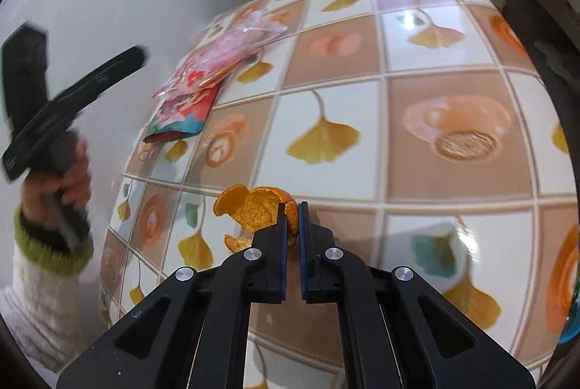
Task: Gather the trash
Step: 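Grasp and lift the red snack bag with the left tool while the right tool holds the peel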
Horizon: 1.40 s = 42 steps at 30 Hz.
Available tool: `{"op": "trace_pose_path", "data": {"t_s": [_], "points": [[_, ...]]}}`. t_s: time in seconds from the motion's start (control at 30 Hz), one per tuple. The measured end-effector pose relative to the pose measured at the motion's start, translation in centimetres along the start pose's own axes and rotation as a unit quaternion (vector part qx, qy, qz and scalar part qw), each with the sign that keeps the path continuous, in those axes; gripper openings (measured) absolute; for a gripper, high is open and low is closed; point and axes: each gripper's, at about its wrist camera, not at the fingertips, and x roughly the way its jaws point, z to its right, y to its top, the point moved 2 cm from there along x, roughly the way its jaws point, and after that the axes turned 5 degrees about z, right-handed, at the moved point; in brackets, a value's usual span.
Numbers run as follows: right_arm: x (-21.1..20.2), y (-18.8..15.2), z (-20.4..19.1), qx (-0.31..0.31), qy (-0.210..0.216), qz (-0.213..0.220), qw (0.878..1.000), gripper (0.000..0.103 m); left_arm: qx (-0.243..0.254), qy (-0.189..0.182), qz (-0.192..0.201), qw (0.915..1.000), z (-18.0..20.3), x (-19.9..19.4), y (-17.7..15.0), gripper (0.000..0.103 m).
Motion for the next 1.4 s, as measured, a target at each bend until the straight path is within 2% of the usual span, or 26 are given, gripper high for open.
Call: {"op": "trace_pose_path", "data": {"t_s": [0.07,0.17,0.23,0.27,0.47,0.57,0.63,0.8,0.93,1.13,1.27,1.4], "points": [[-0.5,-0.1,0.7,0.008,0.005,0.002,1.0,0.004,0.038,0.018,-0.018,0.999,0.6,2.3,0.5,0.083],[-0.7,-0.2,1.6,0.02,0.014,0.005,1.0,0.004,0.094,0.049,-0.049,0.9931,1.4,6.1,0.6,0.074],[-0.6,-0.2,1.8,0.023,0.018,0.006,1.0,0.004,0.132,0.075,-0.075,0.9855,1.8,8.8,0.5,0.066],[-0.6,-0.2,1.9,0.022,0.019,0.006,1.0,0.004,0.153,0.087,-0.085,0.9806,2.1,9.9,0.3,0.064],[-0.7,-0.3,2.4,0.022,0.025,0.007,0.999,0.004,0.257,0.153,-0.107,0.9482,3.4,13.3,-1.0,0.04],[-0.8,-0.1,2.6,0.024,0.028,0.007,0.999,0.004,0.275,0.165,-0.109,0.941,3.4,13.7,-1.2,0.027],[-0.6,-0.1,2.4,0.024,0.027,0.008,0.999,0.004,0.273,0.166,-0.106,0.9417,3.1,13.7,-1.2,0.014],[-0.7,-0.2,2.4,0.023,0.023,0.013,0.999,0.004,0.256,0.168,-0.087,0.9479,2.6,12.4,-0.5,0.005],[-0.7,-0.3,2.4,0.024,0.019,0.017,0.999,0.004,0.239,0.175,-0.056,0.9535,1.7,10.1,0.5,0.003],[-1.3,-0.4,2.5,0.027,0.02,0.026,0.999,0.004,0.18,0.173,0.019,0.9681,0.3,3.6,2.8,0.002],[-2.2,-0.5,2.4,0.03,0.023,0.036,0.999,0.004,0.121,0.152,0.054,0.9795,-0.7,-0.9,3.9,0.002],[-3.6,-0.7,2.1,0.031,0.026,0.048,0.998,0.004,0.064,0.108,0.08,0.9889,-0.5,-5.7,4.2,0.002]]}}
